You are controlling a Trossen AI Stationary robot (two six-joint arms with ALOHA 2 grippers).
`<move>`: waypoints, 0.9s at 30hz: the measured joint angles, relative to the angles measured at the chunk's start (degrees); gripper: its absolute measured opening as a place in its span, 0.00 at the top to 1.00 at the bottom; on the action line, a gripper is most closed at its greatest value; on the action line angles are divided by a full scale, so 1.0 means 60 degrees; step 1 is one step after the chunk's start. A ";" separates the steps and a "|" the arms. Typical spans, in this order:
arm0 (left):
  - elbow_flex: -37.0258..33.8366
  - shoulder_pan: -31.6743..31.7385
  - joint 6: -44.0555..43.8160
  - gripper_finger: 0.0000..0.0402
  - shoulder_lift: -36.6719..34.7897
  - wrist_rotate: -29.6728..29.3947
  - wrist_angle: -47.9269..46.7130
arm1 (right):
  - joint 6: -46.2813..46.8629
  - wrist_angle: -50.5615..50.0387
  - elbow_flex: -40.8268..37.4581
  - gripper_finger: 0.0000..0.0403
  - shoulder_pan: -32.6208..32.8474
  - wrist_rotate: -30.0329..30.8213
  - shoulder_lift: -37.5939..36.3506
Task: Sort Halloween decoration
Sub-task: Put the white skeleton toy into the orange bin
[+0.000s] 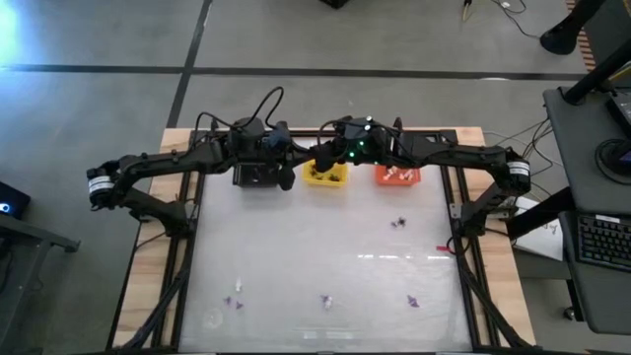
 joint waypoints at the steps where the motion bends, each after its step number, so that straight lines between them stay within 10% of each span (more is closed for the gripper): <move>1: 0.0000 0.0003 0.0000 1.00 0.0000 0.0000 -0.0003 | -0.0119 -0.0003 0.0000 0.95 0.0000 -0.0026 0.0000; 27: 0.0000 0.0057 0.0222 0.69 -0.0080 -0.1181 -0.1464 | -0.1554 -0.3706 -0.0007 0.96 -0.0521 -0.0175 -0.0200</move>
